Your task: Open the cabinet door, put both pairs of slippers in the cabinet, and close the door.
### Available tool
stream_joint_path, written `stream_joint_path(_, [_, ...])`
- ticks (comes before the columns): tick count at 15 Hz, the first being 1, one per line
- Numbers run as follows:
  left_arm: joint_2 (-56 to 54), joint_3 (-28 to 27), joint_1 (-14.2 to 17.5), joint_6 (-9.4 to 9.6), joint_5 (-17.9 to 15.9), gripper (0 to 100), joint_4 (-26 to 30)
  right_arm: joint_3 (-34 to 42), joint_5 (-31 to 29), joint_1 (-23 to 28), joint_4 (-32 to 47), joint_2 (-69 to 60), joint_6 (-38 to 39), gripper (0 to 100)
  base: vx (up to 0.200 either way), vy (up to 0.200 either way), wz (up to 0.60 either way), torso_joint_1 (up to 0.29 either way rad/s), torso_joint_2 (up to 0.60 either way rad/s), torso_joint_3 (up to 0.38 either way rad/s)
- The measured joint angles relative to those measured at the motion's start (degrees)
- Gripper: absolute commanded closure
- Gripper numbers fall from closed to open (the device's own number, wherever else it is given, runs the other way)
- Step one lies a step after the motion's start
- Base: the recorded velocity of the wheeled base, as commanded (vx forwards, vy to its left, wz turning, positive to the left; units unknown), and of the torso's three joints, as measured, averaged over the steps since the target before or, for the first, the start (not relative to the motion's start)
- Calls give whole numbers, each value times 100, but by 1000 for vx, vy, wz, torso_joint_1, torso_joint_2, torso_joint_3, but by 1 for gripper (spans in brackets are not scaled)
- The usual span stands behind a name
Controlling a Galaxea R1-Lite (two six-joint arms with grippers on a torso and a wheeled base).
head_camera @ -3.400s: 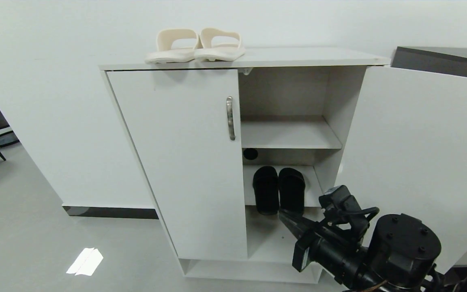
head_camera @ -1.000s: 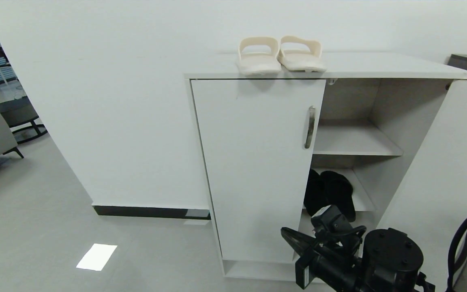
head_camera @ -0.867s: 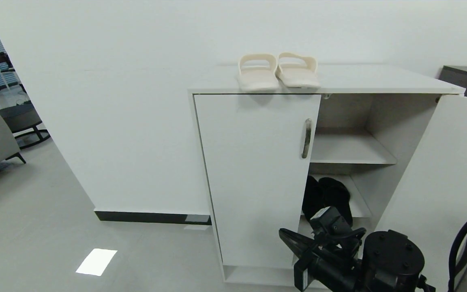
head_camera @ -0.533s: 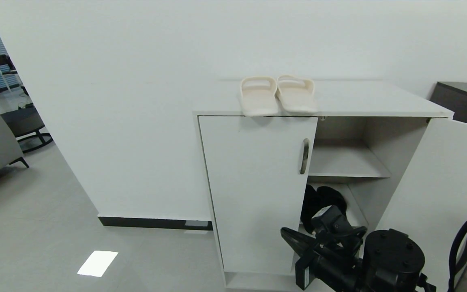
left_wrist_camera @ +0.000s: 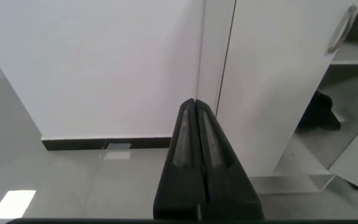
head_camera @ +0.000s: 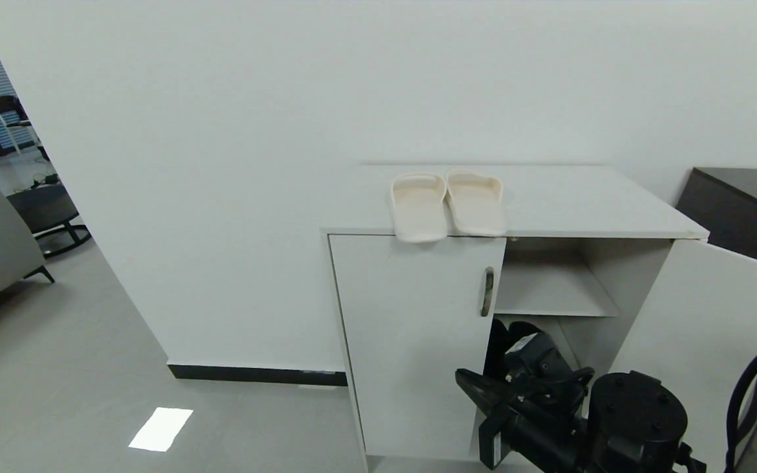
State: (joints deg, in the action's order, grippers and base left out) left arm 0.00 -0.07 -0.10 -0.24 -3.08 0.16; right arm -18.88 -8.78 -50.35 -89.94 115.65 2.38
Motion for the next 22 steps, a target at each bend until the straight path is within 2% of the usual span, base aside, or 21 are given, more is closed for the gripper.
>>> stream_joint_path(14, [0,0,0,-5,0,100,0,-24,5,-1,-2,6,62,100,0,0,0,258,-550,-299])
stream_joint_path(17, [0,-2,0,-5,0,100,0,-32,-57,-45,0,33,-335,100,0,0,0,116,-230,-116])
stream_joint_path(18, [0,0,0,-2,0,100,2,0,-156,-95,2,50,-750,100,0,0,0,0,0,0])
stream_joint_path(20, [0,0,0,6,-4,100,2,-123,-780,-155,55,28,-935,100,0,0,0,0,0,0])
stream_joint_path(21, [0,0,0,9,-6,100,2,-297,-1106,-150,529,-13,-872,100,0,0,0,0,0,0])
stream_joint_path(22, [0,0,0,13,-6,100,2,-536,-1481,-137,1328,-83,-711,100,0,0,0,0,0,0])
